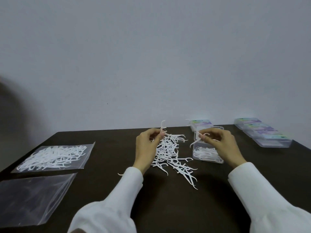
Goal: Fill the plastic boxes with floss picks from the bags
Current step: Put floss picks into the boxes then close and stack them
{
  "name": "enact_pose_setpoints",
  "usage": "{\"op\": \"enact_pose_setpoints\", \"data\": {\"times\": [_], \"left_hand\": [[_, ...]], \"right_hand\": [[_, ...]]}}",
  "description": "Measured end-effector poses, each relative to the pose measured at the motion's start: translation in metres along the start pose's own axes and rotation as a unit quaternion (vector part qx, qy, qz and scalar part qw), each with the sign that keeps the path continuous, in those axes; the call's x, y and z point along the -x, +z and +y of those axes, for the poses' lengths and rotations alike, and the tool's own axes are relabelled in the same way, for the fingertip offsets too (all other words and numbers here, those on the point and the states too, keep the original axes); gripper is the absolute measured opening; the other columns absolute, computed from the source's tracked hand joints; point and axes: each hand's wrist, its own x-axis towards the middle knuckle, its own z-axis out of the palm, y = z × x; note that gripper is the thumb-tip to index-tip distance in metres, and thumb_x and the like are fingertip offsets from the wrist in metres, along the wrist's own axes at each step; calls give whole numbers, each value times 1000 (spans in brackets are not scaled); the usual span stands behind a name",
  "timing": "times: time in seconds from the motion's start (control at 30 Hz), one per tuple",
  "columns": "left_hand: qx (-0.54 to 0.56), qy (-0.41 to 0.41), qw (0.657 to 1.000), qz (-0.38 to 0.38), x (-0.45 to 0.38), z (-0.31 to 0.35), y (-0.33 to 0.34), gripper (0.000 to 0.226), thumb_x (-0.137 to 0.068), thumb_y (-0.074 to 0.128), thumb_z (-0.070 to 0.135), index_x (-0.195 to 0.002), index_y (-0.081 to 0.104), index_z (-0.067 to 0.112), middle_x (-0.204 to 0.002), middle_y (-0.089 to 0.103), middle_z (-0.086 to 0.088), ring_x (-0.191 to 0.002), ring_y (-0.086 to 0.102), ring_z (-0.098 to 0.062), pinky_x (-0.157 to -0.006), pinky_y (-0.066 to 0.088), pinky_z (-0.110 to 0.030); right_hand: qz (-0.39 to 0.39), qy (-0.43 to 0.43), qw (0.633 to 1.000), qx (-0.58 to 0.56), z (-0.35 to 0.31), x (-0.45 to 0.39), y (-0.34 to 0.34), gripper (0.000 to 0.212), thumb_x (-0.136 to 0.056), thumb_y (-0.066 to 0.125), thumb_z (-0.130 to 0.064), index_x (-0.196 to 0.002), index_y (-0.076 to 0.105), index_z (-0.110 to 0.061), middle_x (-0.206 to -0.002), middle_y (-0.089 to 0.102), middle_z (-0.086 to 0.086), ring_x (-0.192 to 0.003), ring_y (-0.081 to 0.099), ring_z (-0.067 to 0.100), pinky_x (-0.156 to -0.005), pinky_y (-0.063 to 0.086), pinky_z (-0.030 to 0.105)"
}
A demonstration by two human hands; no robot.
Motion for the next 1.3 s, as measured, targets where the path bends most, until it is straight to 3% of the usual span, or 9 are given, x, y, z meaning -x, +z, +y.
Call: {"op": "enact_pose_setpoints", "data": {"times": [0.17,0.23,0.4,0.57,0.77,0.93,1.13,1.2,1.3], "left_hand": [[24,-35,999,-18,-9,3,36,12,-89,63,20,-81,70,16,-75,68,8,-77,63,-7,-75,48,-17],[41,-42,998,-22,-10,2,49,15,-90,62,19,-78,69,15,-72,67,8,-72,60,-4,-73,47,-15],[63,-57,996,-31,-12,-5,75,17,-91,62,22,-79,68,12,-73,66,3,-71,58,-8,-69,44,-17],[85,-66,994,-31,-16,-4,98,12,-90,62,21,-84,68,12,-72,66,3,-70,59,-10,-66,44,-18],[110,-78,990,-52,-22,6,119,10,-91,60,19,-89,68,13,-78,66,4,-71,57,-5,-66,45,-14],[119,-75,988,-67,-23,8,125,21,-92,60,17,-72,62,26,-74,65,8,-72,58,-7,-73,47,-22],[125,-84,987,-58,-23,7,122,16,-92,59,21,-77,64,22,-76,66,7,-73,58,-8,-69,46,-17],[127,-90,986,-57,-23,6,121,15,-93,58,22,-80,66,18,-75,65,6,-70,56,-6,-67,45,-17],[129,-96,985,-54,-25,3,120,20,-93,58,24,-75,65,17,-72,64,3,-67,52,-7,-65,42,-19]], "right_hand": [[40,54,997,49,19,1,-21,18,-80,69,-11,-98,70,-13,-94,68,5,-87,64,17,-80,51,27],[28,67,994,83,26,4,-24,19,-81,69,-10,-100,70,-11,-95,67,5,-87,62,14,-78,47,23],[-101,34,968,228,35,2,-31,18,-86,63,-12,-102,71,-16,-105,68,2,-91,59,9,-81,46,19],[-119,-3,952,283,38,-1,-37,23,-88,58,-7,-106,70,-15,-106,59,-1,-96,55,9,-85,41,16],[-59,26,972,225,37,-1,-45,22,-87,61,-9,-106,67,-17,-100,61,-5,-92,55,4,-81,42,13],[3,15,981,191,39,1,-46,16,-84,65,-6,-96,71,-15,-90,65,-6,-80,56,-5,-66,41,0],[8,4,989,147,41,2,-38,15,-84,65,-7,-94,69,-17,-92,66,-9,-79,58,-13,-71,42,-3],[5,1,988,156,42,2,-38,14,-85,65,-11,-92,66,-23,-93,66,-8,-81,59,-10,-74,46,3],[19,16,977,214,42,3,-40,8,-85,65,-27,-91,61,-25,-89,68,-5,-84,63,5,-80,52,22]]}}
